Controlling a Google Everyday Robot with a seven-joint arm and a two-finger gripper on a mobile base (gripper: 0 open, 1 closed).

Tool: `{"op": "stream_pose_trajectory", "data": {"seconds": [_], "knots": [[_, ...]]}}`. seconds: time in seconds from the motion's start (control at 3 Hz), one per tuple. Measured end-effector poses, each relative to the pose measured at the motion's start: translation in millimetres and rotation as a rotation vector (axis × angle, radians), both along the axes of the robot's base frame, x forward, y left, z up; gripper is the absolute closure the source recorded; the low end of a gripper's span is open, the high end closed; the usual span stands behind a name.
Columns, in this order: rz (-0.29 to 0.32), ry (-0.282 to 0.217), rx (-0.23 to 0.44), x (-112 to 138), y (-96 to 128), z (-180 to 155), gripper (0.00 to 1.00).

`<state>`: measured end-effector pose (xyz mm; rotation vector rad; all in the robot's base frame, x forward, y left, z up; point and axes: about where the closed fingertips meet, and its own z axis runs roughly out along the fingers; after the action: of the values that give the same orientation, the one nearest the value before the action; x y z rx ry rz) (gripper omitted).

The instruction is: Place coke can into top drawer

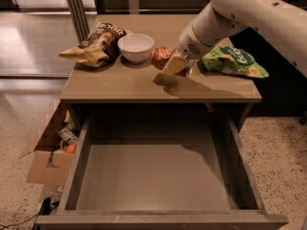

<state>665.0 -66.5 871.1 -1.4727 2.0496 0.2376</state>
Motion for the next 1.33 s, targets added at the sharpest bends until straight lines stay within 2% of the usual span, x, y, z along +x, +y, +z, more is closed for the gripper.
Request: {"op": "stream_pose_trajectory", "data": {"seconds": [0.33,0.67,1.0,1.33], "knots": [[0.012,-0.047,0.005,-26.9,-7.4,34.8,1.0],[0.017,-0.058,0.009,-51.5,-13.3,45.4,1.0],[-0.046,-0.032,0.033,-97.9,-40.2,45.6,1.0],[-0.142,0.014,0.06,-149.0,-77.6,23.7,1.0]]}}
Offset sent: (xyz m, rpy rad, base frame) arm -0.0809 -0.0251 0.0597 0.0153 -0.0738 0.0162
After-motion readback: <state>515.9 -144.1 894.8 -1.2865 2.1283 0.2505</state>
